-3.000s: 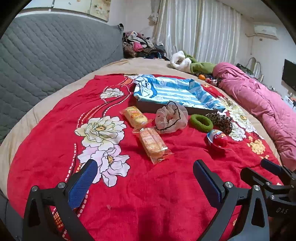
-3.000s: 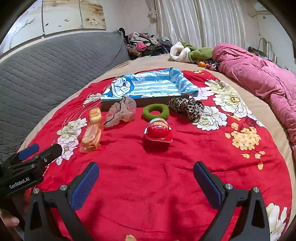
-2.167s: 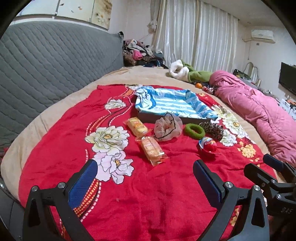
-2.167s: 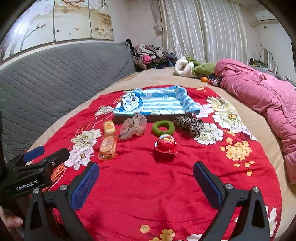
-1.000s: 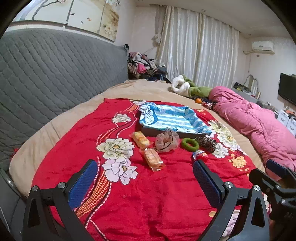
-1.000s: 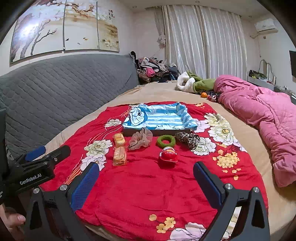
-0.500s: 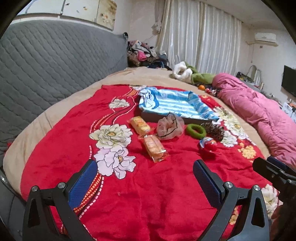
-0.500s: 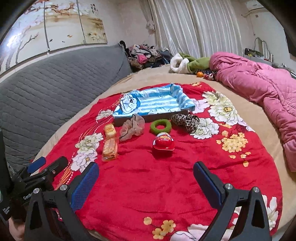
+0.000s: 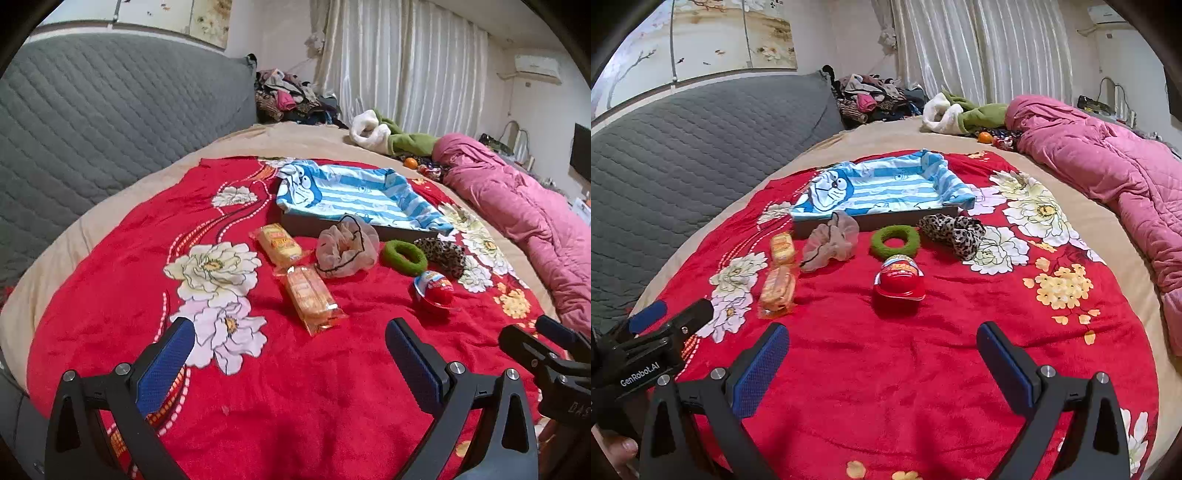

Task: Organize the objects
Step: 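Move both tools forward toward the wrapped cake package and red egg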

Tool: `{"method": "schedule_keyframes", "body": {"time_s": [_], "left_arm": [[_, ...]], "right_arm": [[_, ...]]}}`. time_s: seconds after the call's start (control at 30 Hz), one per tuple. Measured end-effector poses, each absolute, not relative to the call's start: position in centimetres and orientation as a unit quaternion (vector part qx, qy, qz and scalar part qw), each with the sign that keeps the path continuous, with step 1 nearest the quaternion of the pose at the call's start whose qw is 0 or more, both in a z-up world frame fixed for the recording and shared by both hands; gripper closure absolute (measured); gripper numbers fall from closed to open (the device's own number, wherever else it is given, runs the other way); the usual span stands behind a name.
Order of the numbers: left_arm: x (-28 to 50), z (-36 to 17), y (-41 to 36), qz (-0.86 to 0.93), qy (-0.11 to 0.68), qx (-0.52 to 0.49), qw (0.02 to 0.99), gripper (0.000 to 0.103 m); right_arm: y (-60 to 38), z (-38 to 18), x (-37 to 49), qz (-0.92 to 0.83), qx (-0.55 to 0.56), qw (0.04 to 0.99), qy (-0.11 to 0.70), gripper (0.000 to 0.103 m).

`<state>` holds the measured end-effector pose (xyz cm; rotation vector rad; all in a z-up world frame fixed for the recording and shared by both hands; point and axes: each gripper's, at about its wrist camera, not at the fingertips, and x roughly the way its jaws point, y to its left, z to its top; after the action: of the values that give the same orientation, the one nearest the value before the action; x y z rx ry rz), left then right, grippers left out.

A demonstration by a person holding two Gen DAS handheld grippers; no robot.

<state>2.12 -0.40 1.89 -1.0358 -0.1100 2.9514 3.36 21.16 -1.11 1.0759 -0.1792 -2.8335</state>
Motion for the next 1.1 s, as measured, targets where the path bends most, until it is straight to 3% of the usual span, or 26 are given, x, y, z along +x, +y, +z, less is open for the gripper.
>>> {"method": "schedule_keyframes", "body": {"time_s": [1.1], "left_arm": [[-4.5, -0.1, 0.0, 0.932, -0.027, -0.362, 0.003, 0.0]], "right_arm": [[20.6, -1.5, -2.1, -0.931, 0.363, 0.029, -0.019, 0.001]]}}
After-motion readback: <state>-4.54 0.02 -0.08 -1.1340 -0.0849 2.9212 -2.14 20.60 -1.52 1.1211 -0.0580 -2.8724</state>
